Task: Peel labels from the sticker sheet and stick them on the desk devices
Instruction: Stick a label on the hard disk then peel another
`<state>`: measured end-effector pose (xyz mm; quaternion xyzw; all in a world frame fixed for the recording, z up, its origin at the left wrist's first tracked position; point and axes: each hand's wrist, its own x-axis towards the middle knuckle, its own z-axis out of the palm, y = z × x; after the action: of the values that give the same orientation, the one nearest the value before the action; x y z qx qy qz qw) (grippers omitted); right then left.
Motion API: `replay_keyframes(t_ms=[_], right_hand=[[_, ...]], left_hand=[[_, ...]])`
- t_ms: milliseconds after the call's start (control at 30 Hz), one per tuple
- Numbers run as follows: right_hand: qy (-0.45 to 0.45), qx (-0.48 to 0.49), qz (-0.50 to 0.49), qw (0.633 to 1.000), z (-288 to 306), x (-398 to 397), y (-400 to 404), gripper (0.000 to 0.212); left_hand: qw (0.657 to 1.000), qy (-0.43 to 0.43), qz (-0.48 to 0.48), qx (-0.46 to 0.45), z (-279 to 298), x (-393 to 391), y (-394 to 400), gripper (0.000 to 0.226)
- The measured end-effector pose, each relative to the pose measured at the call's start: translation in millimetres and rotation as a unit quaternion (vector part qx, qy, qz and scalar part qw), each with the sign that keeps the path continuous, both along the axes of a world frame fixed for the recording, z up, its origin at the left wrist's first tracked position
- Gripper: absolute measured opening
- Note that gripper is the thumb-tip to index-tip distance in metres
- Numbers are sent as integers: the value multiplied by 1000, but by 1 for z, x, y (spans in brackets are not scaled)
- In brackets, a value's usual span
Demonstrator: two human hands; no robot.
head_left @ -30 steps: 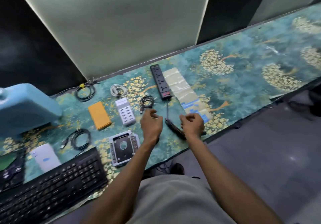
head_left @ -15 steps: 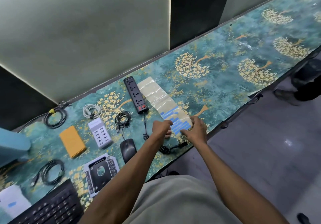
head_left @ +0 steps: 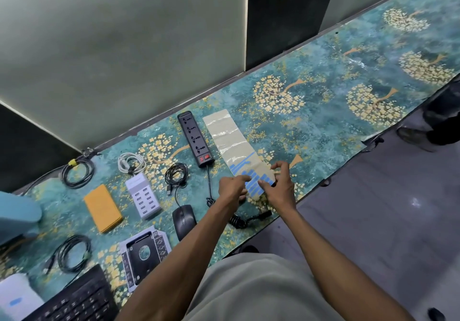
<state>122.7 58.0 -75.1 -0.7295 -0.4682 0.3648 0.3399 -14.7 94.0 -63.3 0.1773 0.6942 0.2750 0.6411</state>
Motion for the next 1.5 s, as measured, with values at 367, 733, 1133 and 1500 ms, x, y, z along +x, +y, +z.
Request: replay_keyframes(t_ms=[367, 733, 1133, 1500], right_hand=[[-5, 78, 33, 996, 11, 2, 3, 47], [-11, 93, 38, 995, 14, 4, 5, 26], [-175, 96, 19, 980, 9, 2, -2, 12], [-66, 151, 5, 986, 18, -16, -13, 6]], left_hand=[[997, -70, 38, -15, -1, -2, 8, 36], [990, -126, 64, 1, 15, 7, 14, 37], [999, -19, 8, 50, 4, 12, 14, 28], [993, 80, -35, 75, -13, -12, -4, 30]])
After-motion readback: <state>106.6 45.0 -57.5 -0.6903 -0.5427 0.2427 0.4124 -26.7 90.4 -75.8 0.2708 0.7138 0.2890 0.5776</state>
